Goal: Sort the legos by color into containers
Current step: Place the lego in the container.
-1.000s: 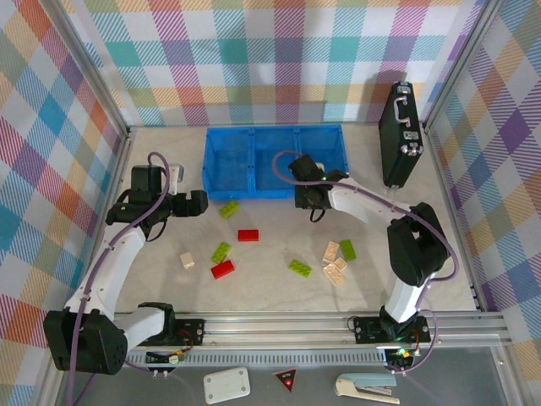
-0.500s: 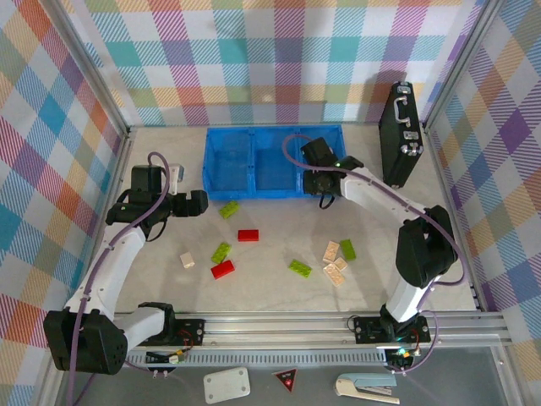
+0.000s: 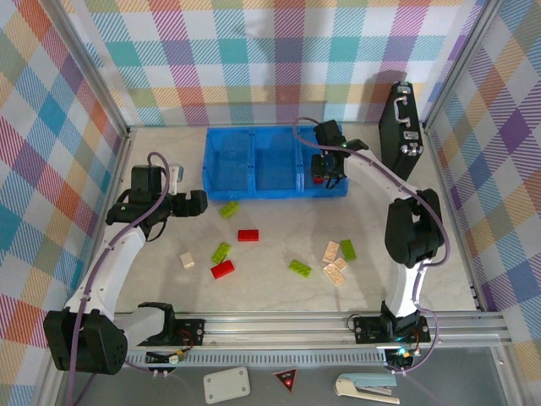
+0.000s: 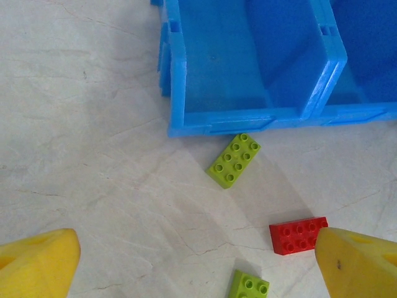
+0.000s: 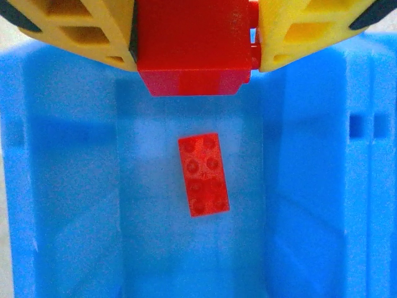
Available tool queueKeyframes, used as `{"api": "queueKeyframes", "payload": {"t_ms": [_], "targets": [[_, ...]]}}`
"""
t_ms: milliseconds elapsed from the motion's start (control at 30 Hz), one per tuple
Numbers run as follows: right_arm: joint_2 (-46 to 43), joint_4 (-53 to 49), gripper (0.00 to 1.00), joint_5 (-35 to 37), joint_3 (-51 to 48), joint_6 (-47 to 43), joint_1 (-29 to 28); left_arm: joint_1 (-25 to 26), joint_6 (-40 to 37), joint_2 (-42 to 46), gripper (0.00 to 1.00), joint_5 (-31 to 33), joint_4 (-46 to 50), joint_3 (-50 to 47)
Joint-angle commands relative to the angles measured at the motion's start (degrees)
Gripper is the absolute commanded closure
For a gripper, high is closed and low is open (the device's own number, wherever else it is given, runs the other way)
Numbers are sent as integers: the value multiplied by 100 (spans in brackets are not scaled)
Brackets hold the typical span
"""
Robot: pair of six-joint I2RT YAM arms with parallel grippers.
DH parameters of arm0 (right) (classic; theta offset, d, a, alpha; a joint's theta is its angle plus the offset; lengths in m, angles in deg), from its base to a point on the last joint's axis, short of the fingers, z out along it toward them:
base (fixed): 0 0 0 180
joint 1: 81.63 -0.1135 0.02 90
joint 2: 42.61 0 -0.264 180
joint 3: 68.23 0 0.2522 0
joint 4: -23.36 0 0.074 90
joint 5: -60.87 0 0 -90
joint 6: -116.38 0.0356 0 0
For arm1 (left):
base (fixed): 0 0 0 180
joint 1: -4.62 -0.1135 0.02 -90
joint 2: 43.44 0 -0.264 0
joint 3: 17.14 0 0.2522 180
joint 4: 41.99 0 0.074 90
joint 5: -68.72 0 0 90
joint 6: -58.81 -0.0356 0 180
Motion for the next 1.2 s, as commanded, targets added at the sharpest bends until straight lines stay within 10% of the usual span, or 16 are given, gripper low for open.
{"api": "queueKeyframes", "payload": {"t_ms": [0, 1167], "targets": [[325, 82, 57, -148, 446, -235, 88, 10, -96, 36, 3, 42, -1, 65], [2716, 822, 55, -428, 2401, -543, 398, 10, 25, -160, 4, 141, -10, 74]]}}
